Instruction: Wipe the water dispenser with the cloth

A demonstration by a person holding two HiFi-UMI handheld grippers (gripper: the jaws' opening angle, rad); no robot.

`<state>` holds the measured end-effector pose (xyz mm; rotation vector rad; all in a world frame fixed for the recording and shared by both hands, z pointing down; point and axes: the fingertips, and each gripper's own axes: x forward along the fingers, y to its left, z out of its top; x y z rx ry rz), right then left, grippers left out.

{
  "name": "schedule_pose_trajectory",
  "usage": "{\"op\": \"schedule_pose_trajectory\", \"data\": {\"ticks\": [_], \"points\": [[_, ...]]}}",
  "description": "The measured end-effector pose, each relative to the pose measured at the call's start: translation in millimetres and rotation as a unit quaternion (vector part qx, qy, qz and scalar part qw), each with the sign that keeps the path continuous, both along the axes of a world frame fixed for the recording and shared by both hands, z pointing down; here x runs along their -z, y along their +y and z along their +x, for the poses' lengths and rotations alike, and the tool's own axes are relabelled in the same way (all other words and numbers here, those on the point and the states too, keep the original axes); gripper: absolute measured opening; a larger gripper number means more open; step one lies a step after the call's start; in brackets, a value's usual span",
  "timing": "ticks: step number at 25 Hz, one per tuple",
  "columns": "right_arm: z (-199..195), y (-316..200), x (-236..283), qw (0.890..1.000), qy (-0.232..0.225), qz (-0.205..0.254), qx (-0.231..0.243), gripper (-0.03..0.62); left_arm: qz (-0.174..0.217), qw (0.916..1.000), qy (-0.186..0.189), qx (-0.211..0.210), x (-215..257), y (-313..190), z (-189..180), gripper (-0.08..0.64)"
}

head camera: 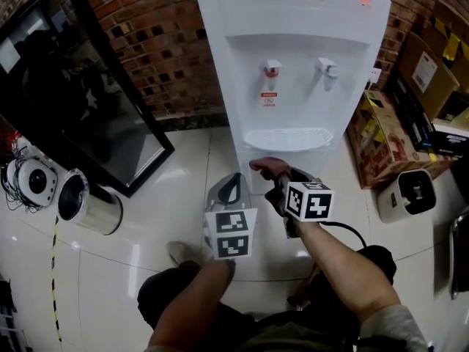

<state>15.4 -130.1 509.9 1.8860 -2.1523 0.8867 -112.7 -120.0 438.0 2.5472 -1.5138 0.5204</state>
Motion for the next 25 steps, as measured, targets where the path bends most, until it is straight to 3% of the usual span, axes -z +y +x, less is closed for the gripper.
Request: {"op": "schedule_pose_trajectory", "data": {"ticks": [7,11,17,25], "points": [[-84,-30,-11,0.998,-0.037,0.003,0.041,0.063,-0.010,0.9986,-0.006,0.051,-2,0,-73,0.000],[-103,-43,-33,0.998,-0.029,-0.014,0.045,0.063,-0.016,0.9979,-0.004,0.062,-7,-10,-91,0.000],[-85,-60,-56,0.999,-0.027,-0.031,0.011,0.063,-0.003,0.9991,-0.016,0.038,0,-29,-81,0.000],[-79,-59,-53,0.998,-0.052,-0.033,0.016,0.063,-0.001,1.0000,-0.008,0.000,3,-40,-36,0.000]]}}
